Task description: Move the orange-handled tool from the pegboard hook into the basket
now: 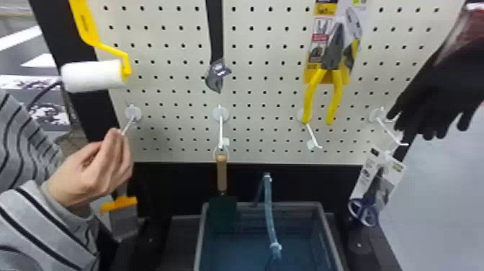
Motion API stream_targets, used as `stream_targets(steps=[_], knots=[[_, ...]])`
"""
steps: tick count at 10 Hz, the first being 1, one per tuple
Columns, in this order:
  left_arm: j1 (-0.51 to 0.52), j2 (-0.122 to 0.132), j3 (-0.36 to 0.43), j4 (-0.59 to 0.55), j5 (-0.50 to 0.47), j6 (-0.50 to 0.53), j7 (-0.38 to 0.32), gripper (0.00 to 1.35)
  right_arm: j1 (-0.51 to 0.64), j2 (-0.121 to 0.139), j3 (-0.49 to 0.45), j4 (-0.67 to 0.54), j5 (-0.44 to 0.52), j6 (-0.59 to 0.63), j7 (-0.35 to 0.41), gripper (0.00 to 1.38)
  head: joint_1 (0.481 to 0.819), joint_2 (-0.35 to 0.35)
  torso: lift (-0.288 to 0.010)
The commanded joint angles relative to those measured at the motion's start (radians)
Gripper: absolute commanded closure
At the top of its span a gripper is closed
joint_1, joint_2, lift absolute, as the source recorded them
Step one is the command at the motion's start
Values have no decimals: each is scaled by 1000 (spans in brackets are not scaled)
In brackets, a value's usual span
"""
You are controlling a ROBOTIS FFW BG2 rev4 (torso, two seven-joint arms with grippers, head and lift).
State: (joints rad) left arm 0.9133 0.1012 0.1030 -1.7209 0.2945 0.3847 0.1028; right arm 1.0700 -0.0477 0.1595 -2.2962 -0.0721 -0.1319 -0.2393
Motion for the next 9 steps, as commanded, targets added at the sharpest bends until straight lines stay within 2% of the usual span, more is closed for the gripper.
stream_targets(steps=[1, 9], knots=[[0, 0, 1, 1, 0, 3, -2, 185, 0, 0, 0, 0, -2, 0, 0, 144, 549, 0, -100], [0, 0, 1, 1, -6, 14, -8, 183, 0, 0, 0, 5, -2, 0, 0, 144, 549, 0, -100]])
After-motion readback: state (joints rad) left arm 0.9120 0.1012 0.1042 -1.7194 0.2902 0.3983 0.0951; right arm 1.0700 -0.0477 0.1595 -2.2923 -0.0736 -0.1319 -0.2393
